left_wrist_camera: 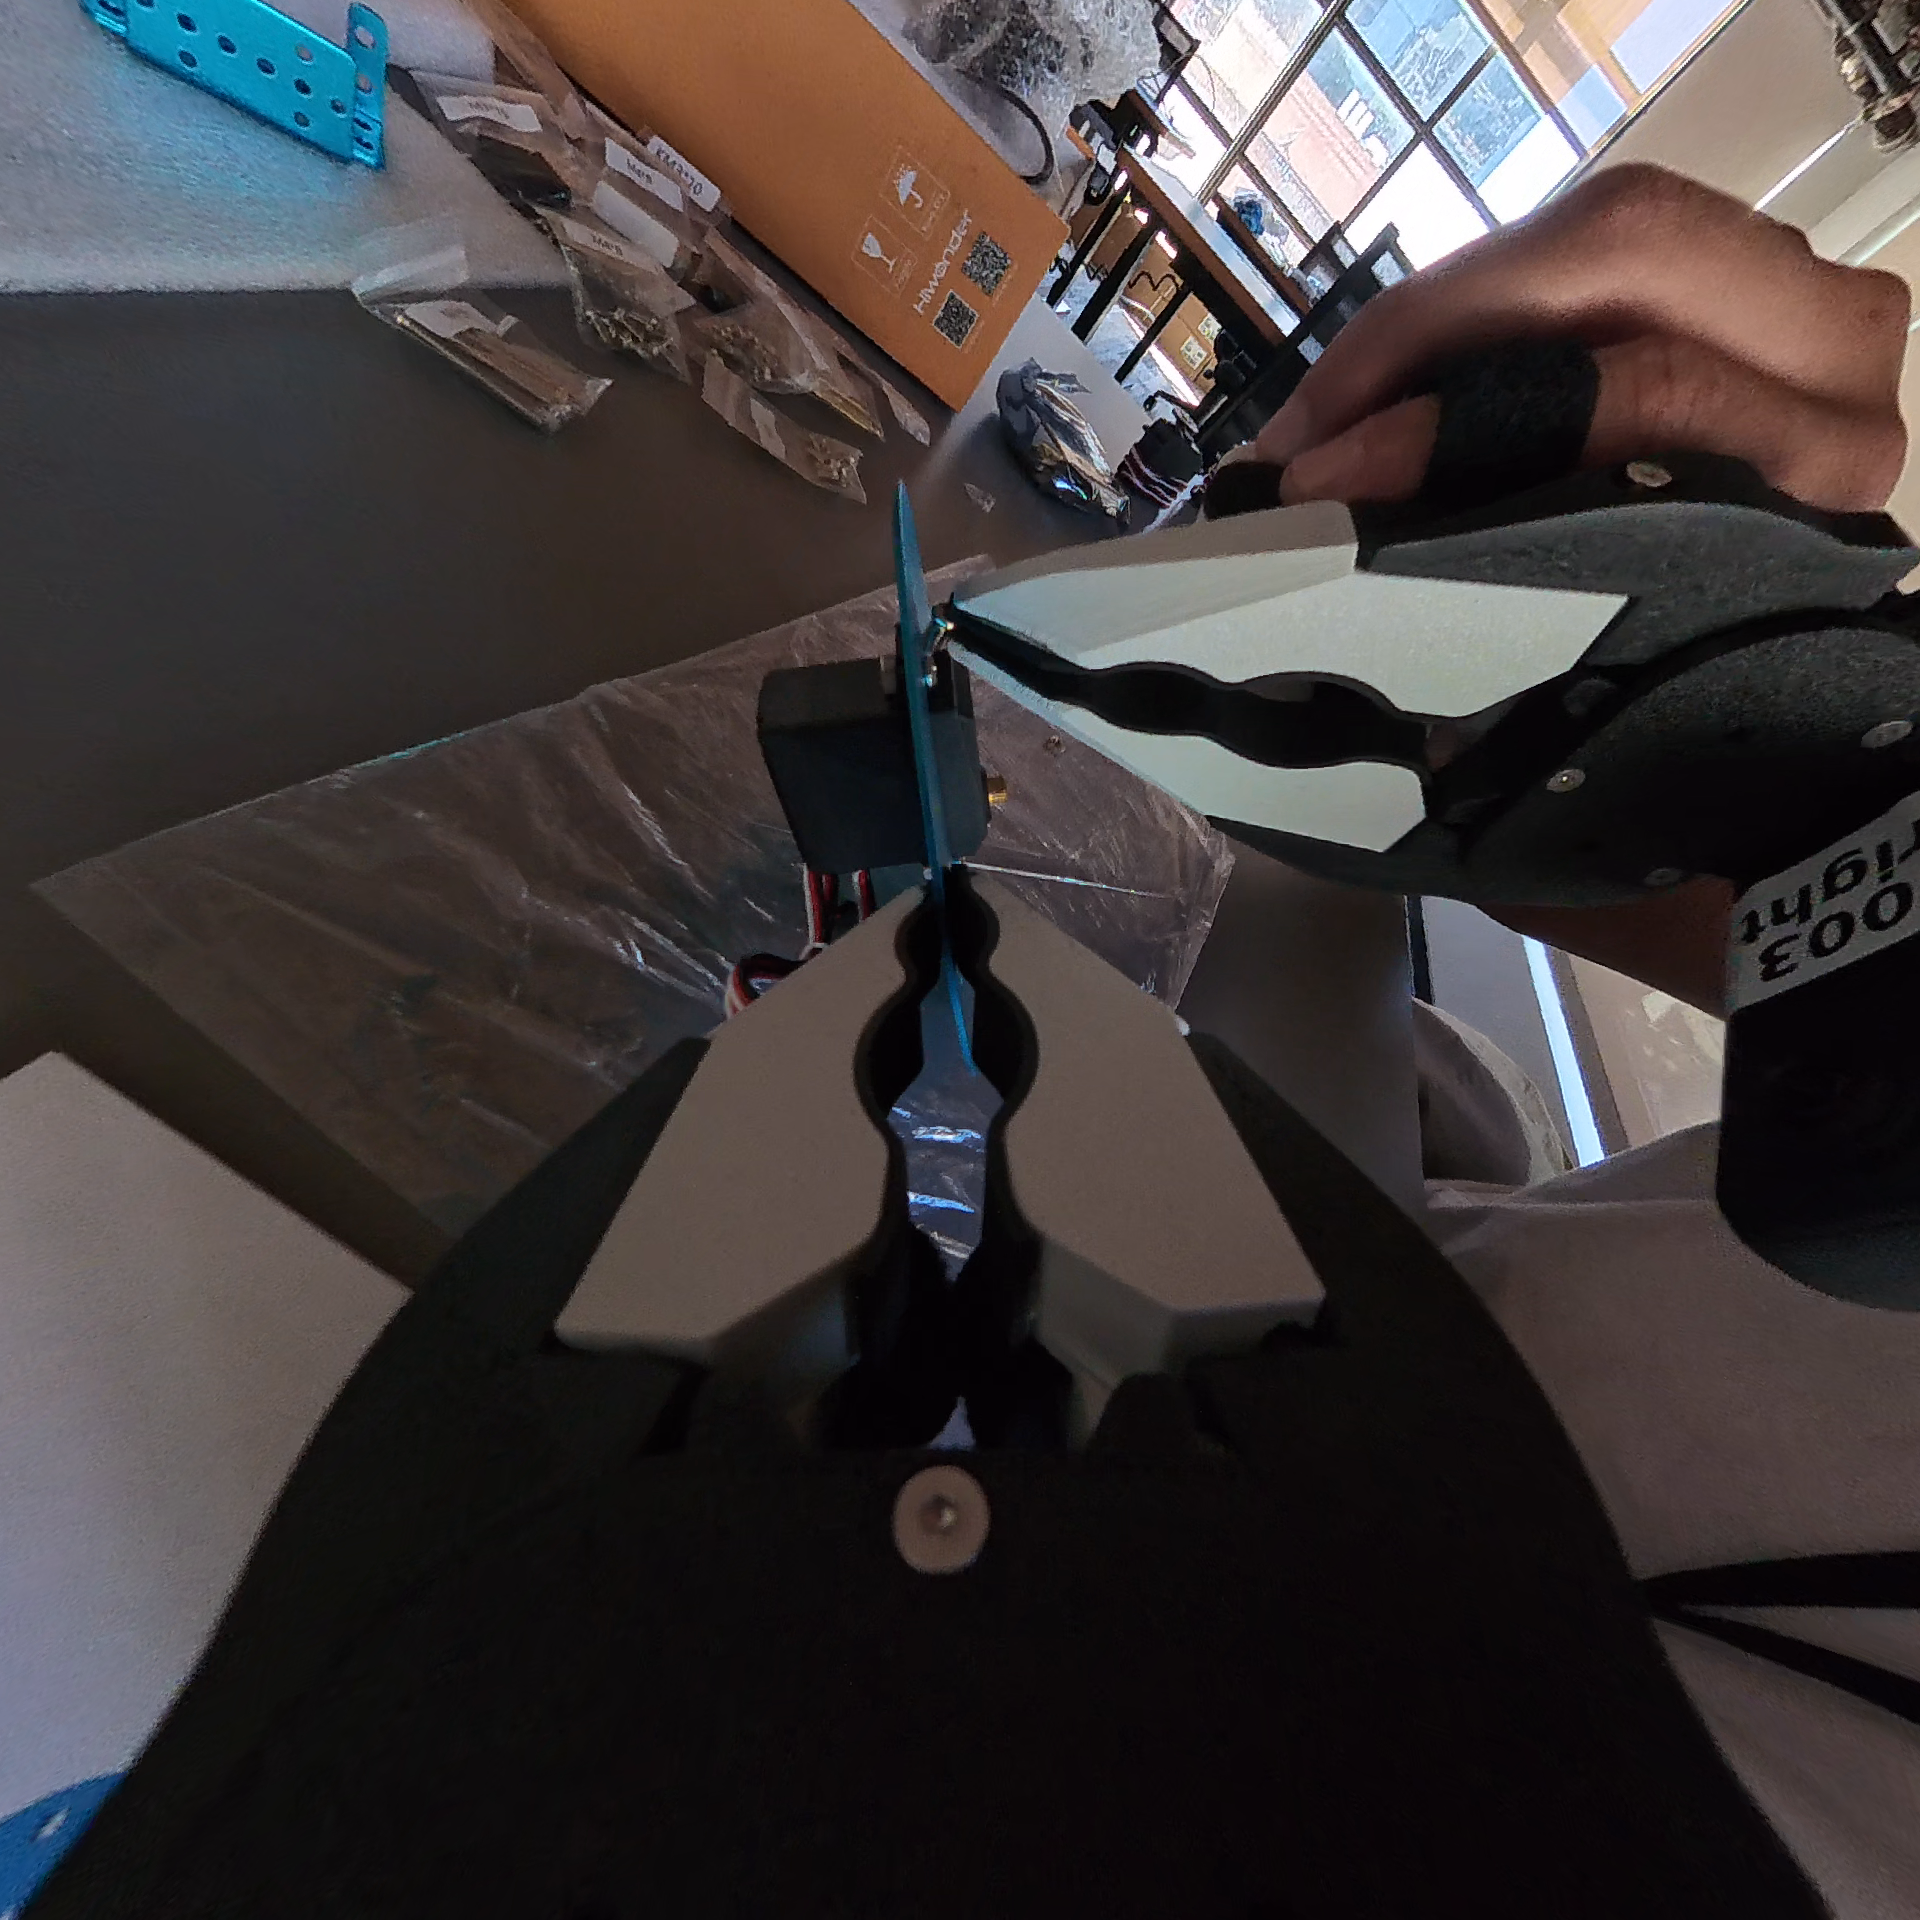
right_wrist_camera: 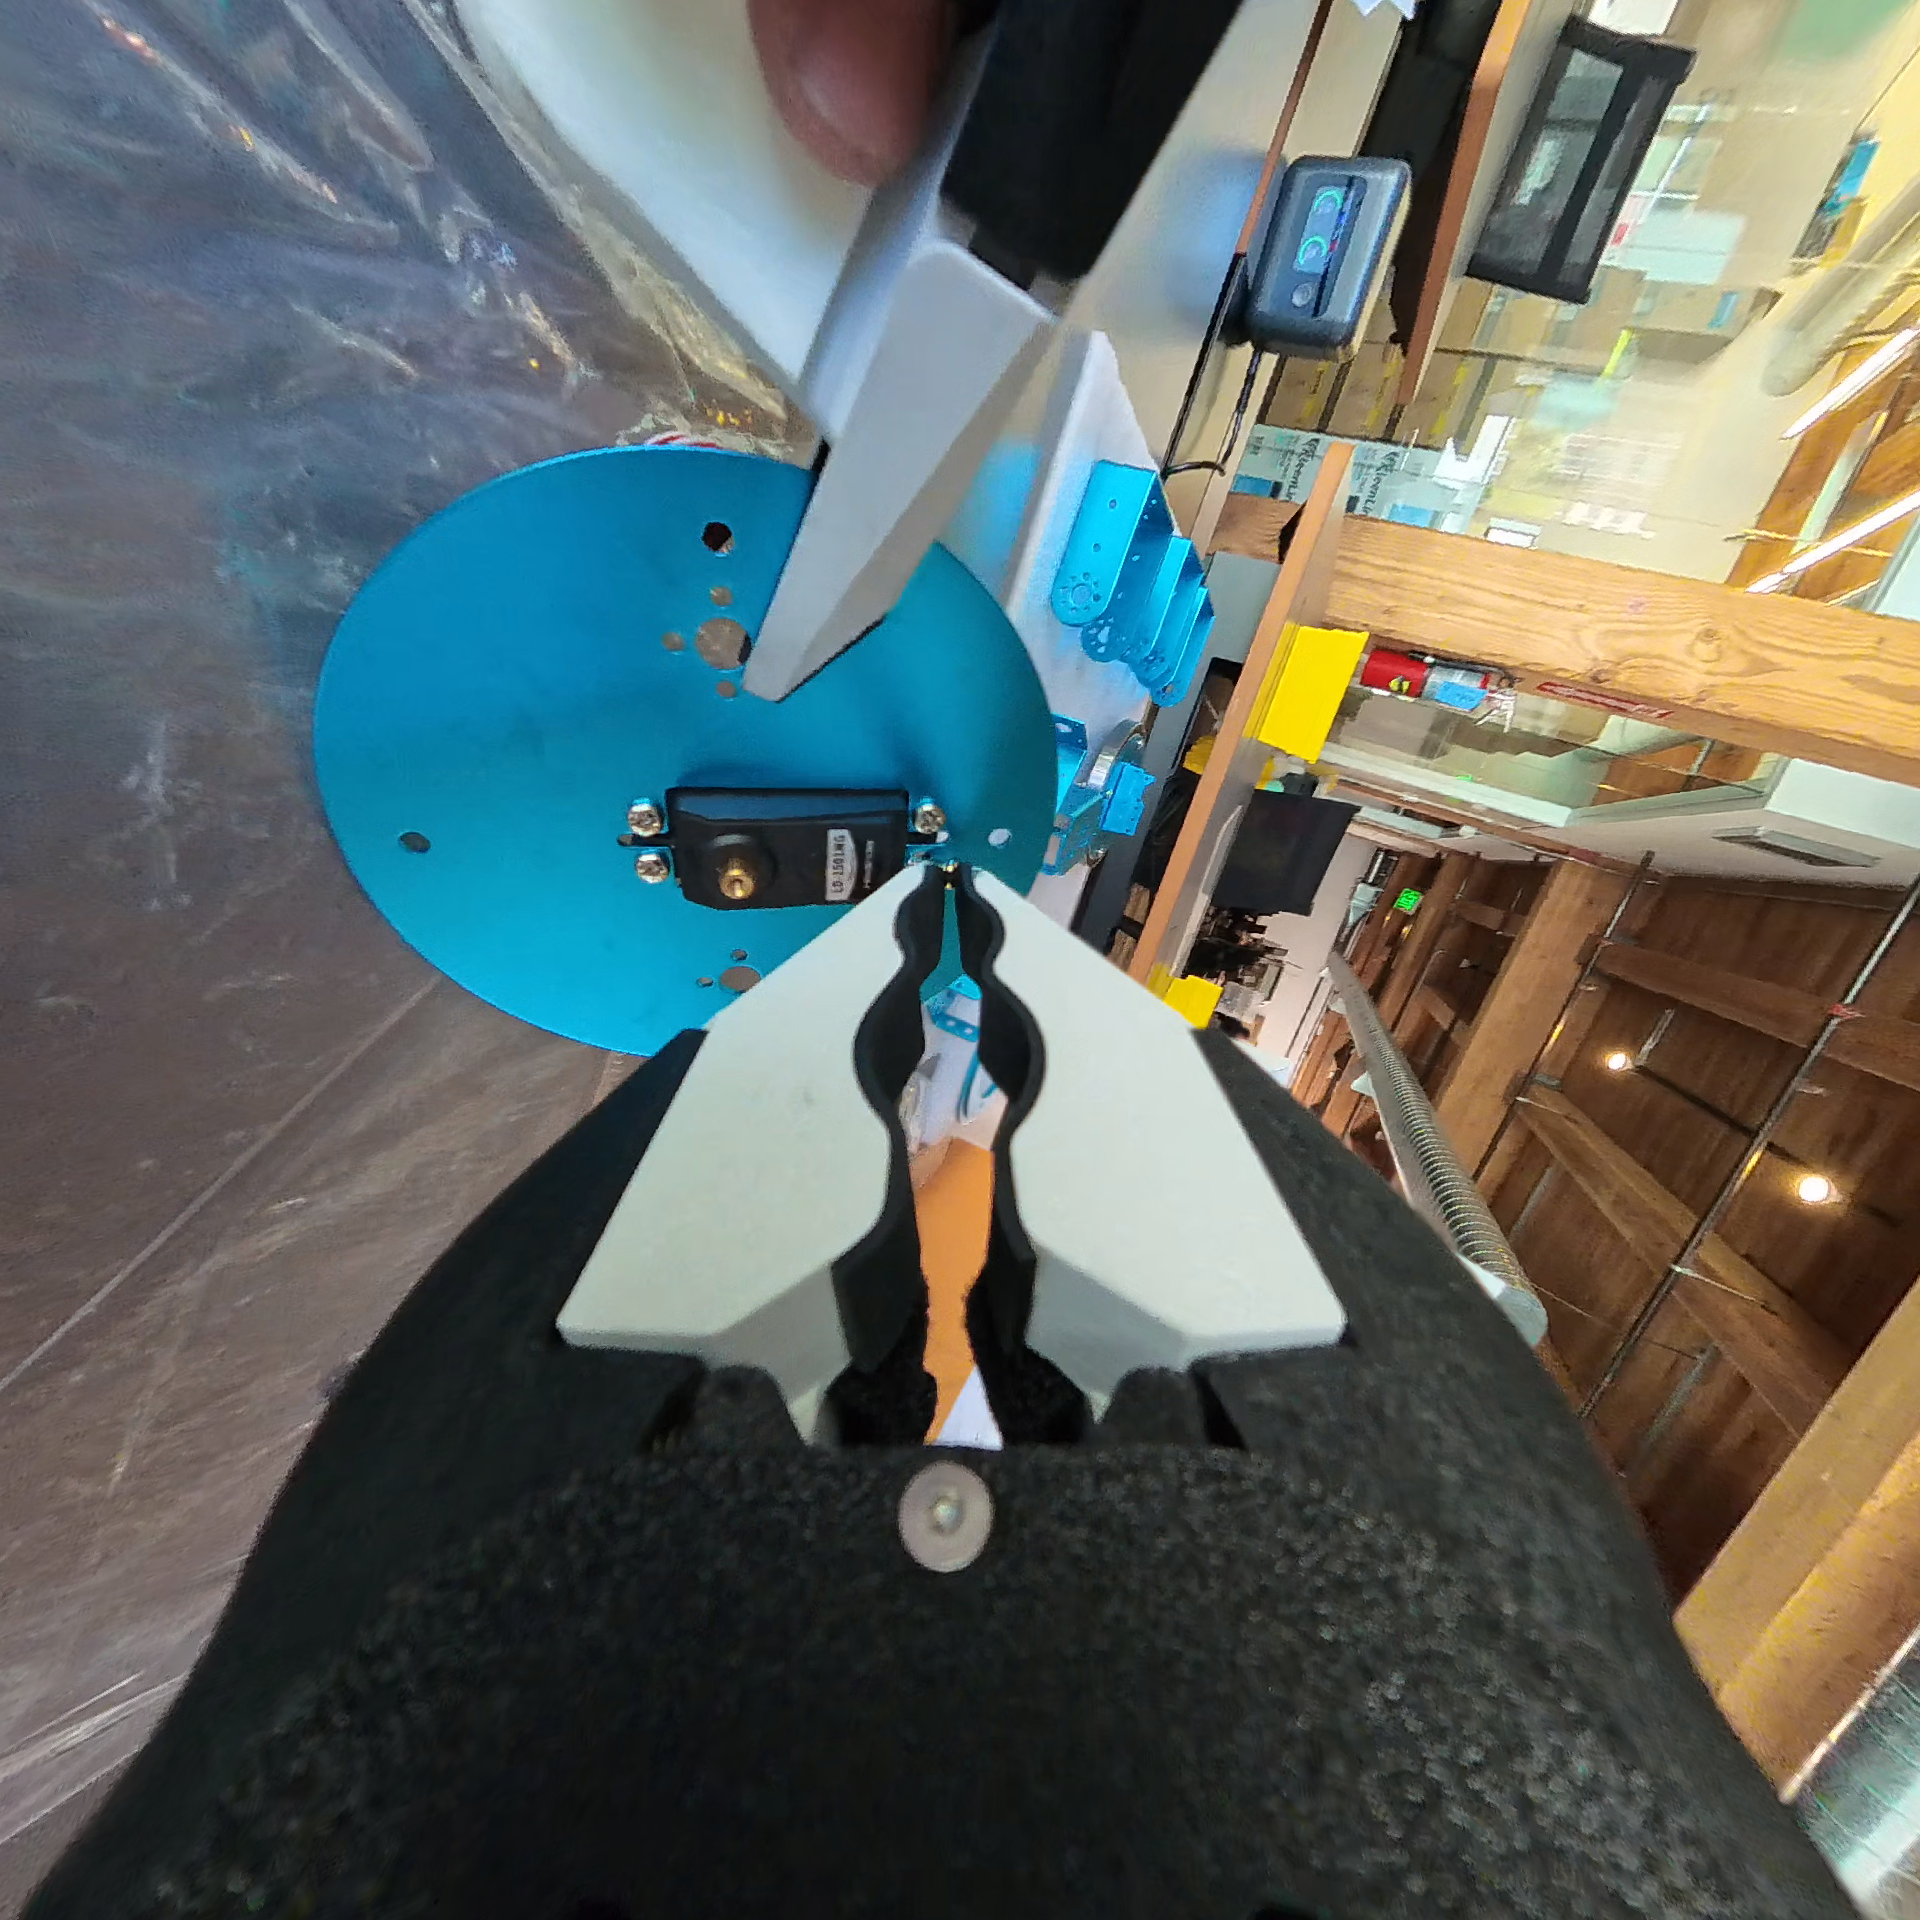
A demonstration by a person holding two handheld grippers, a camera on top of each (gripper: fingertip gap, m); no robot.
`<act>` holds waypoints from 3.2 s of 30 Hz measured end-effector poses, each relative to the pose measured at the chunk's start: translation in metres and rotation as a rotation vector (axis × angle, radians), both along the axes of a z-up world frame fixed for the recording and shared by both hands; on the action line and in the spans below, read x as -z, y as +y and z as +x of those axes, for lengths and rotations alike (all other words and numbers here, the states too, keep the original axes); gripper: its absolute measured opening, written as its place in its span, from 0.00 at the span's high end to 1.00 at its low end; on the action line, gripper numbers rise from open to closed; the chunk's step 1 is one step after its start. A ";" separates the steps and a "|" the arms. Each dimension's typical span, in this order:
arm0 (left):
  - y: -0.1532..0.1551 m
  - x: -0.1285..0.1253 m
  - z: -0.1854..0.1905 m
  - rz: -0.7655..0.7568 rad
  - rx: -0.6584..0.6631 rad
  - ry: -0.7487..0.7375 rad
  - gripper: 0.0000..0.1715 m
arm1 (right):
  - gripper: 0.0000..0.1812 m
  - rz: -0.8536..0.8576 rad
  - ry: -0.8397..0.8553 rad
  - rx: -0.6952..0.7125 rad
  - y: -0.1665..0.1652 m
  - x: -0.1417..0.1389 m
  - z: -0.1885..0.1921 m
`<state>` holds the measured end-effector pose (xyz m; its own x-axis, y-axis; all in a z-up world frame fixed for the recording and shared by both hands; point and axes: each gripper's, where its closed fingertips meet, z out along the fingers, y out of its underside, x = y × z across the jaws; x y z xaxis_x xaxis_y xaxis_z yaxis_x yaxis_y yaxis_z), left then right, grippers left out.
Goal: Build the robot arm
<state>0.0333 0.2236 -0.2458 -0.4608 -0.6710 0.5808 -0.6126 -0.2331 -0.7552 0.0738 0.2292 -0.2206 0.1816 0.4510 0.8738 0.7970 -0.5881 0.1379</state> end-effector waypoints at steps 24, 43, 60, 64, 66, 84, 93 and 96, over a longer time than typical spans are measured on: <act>0.001 0.000 -0.001 -0.020 0.010 0.011 1.00 | 1.00 0.214 -0.029 -0.072 -0.002 0.001 -0.005; 0.001 0.000 0.000 -0.017 0.013 0.004 1.00 | 1.00 0.222 0.049 -0.058 -0.008 0.003 -0.007; 0.014 -0.004 0.001 0.073 -0.022 -0.034 1.00 | 0.88 0.048 1.375 0.204 -0.138 0.047 -0.023; 0.012 -0.006 0.000 0.107 -0.011 -0.055 1.00 | 0.88 0.289 1.349 0.144 -0.176 0.036 -0.010; 0.011 -0.006 0.000 0.112 -0.007 -0.059 1.00 | 0.89 0.269 1.336 0.128 -0.182 0.046 -0.023; 0.008 -0.005 -0.002 0.099 0.005 -0.054 1.00 | 0.96 0.286 1.102 0.263 -0.145 0.068 -0.038; 0.007 -0.006 -0.002 0.101 0.010 -0.056 1.00 | 0.96 0.229 1.125 0.309 -0.137 0.071 -0.029; 0.006 -0.005 -0.003 0.098 0.015 -0.055 1.00 | 0.96 0.225 1.116 0.323 -0.140 0.072 -0.027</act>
<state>0.0307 0.2291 -0.2404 -0.5006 -0.7161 0.4864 -0.5723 -0.1479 -0.8066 0.0472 0.0894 -0.2925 0.9717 0.1009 0.2135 0.2210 -0.7063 -0.6725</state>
